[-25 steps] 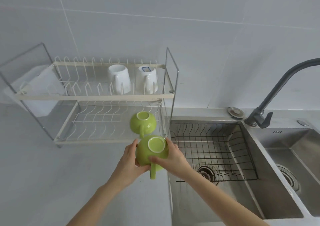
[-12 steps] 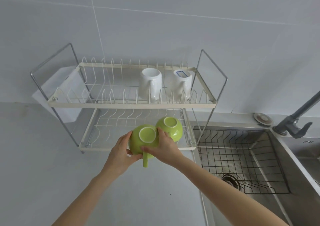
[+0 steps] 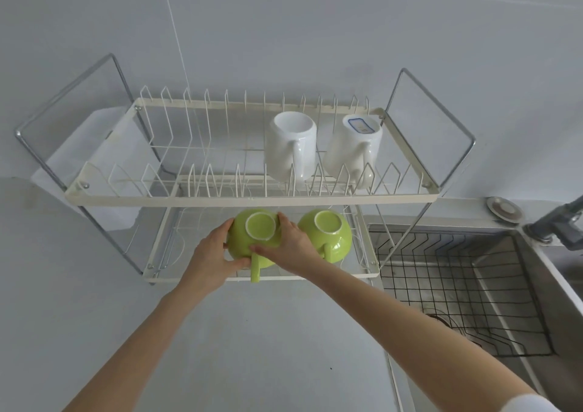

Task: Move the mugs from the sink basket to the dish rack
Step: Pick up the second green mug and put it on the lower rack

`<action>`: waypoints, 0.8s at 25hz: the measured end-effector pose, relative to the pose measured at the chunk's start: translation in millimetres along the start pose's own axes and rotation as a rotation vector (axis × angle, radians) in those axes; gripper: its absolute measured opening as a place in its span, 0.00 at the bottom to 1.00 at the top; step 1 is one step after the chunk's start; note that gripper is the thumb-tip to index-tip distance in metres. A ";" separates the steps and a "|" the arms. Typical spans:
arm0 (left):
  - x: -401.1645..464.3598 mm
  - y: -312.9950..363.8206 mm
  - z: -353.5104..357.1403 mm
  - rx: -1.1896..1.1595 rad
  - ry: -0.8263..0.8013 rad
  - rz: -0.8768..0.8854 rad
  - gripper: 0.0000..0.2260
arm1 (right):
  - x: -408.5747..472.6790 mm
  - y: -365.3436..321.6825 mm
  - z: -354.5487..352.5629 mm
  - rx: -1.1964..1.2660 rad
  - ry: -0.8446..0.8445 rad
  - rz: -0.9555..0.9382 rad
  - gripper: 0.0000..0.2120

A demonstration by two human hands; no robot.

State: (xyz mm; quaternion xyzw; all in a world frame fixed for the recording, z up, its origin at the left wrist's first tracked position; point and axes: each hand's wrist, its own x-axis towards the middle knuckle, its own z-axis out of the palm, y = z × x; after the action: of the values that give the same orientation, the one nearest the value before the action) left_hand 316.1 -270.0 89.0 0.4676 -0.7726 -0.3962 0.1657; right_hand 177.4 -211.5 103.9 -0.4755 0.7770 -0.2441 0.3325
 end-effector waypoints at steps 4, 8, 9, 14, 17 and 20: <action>11.2 -3.3 2.9 0.038 -0.027 0.010 0.33 | 8.7 3.5 0.2 -0.021 0.008 -0.003 0.42; 17.5 -14.4 9.7 0.042 -0.063 -0.042 0.34 | 10.2 4.9 3.6 -0.109 0.020 -0.046 0.41; 19.1 -15.6 10.4 0.045 -0.065 -0.045 0.35 | 10.7 5.2 3.4 -0.121 0.027 -0.054 0.40; 22.5 -17.9 5.5 0.103 -0.079 -0.027 0.37 | 13.1 4.0 6.6 -0.159 0.013 -0.062 0.41; 21.6 -21.3 2.4 0.108 -0.076 -0.043 0.37 | 13.3 2.2 11.5 -0.167 -0.001 -0.072 0.41; 23.4 -19.6 0.6 0.113 -0.111 -0.060 0.38 | 13.8 3.9 9.6 -0.180 -0.004 -0.077 0.40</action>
State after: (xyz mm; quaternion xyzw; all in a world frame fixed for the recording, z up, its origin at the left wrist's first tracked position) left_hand 315.4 -294.6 70.9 0.4765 -0.7873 -0.3821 0.0843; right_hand 177.8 -222.9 90.9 -0.5333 0.7763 -0.1850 0.2806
